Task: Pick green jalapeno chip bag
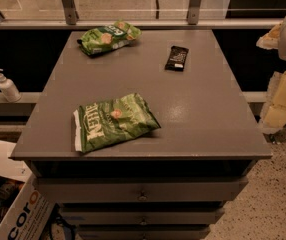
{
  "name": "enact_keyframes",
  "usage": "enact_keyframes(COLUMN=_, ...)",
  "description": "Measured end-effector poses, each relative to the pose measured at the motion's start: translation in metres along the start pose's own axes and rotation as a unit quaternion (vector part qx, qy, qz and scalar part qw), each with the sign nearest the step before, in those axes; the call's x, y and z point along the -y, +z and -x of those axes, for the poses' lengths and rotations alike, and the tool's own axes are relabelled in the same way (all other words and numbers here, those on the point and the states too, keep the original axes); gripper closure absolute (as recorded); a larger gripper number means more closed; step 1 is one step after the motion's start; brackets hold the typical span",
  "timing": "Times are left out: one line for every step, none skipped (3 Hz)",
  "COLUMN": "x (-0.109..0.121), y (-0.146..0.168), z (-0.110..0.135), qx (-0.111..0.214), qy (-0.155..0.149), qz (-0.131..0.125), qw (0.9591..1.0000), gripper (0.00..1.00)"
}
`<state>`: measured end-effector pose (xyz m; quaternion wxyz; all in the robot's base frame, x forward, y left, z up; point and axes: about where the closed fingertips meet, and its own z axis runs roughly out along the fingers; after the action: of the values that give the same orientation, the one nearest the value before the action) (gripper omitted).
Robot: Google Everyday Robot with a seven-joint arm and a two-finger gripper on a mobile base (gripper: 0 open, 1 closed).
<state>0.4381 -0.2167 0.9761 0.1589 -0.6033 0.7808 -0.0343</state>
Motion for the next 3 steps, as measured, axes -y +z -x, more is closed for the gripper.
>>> enact_keyframes(x=0.000, y=0.000, z=0.000, qx=0.000, qy=0.000, qz=0.000, qw=1.0000, gripper=0.00)
enact_keyframes(x=0.000, y=0.015, z=0.016, qx=0.016, qy=-0.030, qz=0.007, qw=0.9994, gripper=0.00)
enact_keyframes(x=-0.007, y=0.030, z=0.053, qx=0.049, qy=-0.072, qz=0.023, qw=0.9959, gripper=0.00)
